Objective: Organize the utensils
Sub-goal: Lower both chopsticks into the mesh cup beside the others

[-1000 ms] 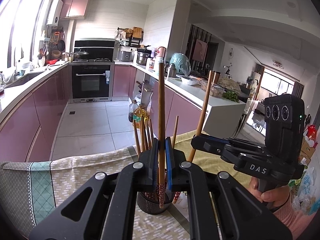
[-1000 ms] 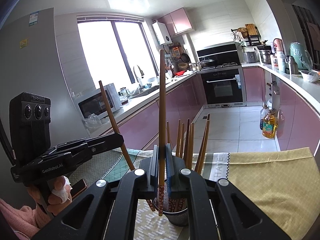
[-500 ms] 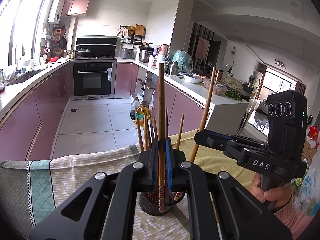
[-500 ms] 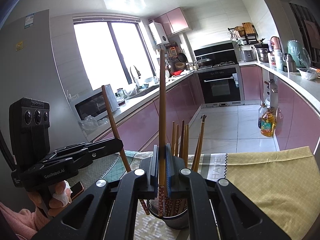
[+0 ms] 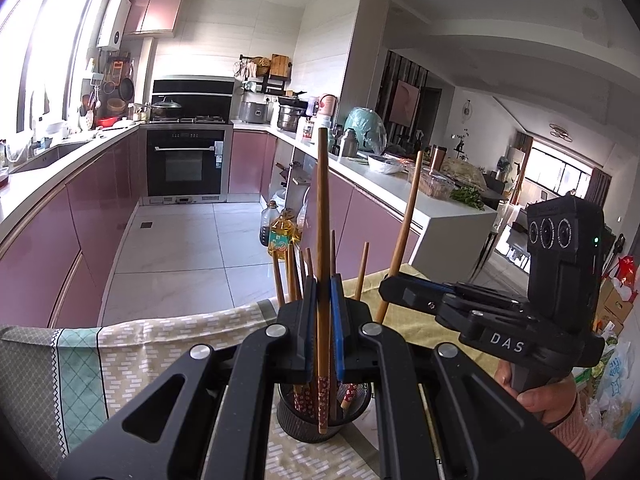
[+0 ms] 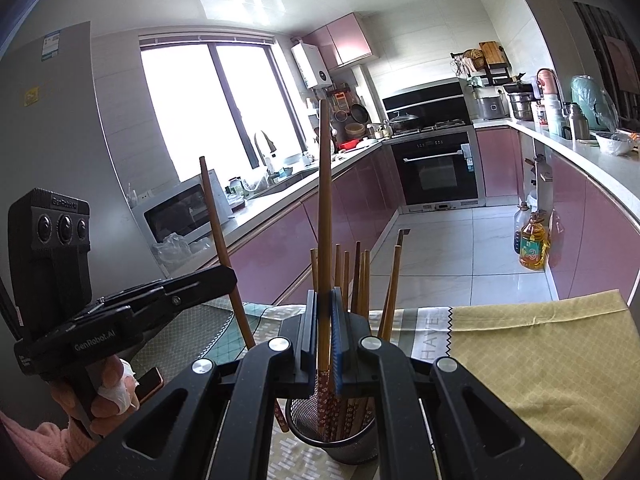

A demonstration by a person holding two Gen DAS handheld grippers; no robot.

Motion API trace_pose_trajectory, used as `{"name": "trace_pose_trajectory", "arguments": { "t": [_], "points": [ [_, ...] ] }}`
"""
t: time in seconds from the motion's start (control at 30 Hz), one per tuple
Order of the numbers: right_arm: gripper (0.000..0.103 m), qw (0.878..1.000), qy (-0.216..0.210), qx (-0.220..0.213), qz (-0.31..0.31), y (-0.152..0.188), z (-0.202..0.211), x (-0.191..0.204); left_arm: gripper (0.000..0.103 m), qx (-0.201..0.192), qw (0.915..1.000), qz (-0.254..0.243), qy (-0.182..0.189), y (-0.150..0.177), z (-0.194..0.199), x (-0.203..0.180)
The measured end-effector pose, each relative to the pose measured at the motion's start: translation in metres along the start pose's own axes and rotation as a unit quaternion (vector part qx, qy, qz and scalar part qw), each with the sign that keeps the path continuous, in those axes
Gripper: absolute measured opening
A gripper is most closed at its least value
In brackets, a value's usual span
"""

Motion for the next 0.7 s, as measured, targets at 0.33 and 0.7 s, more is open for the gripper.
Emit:
{"name": "trace_pose_trajectory", "arguments": {
  "t": [0.33,0.7],
  "points": [
    [0.005,1.0,0.003,0.004,-0.004,0.003,-0.004,-0.004,0.008,-0.007,1.0,0.004,0.003,-0.007,0.001,0.001],
    [0.005,1.0,0.005,0.008,-0.008,0.005,-0.007,-0.007,0.008,-0.012,0.9999,0.011,0.003,-0.011,-0.001,0.008]
  ]
}}
Point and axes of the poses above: each gripper's, at about its wrist camera, not at the fingertips, and z roughly against the way its jaws point, x to its left, y to its underside, the point moved 3 cm from there along -z, roughly the way its jaws point, and after that the axes turned 11 degrees about -x, right-handed, at the moved point
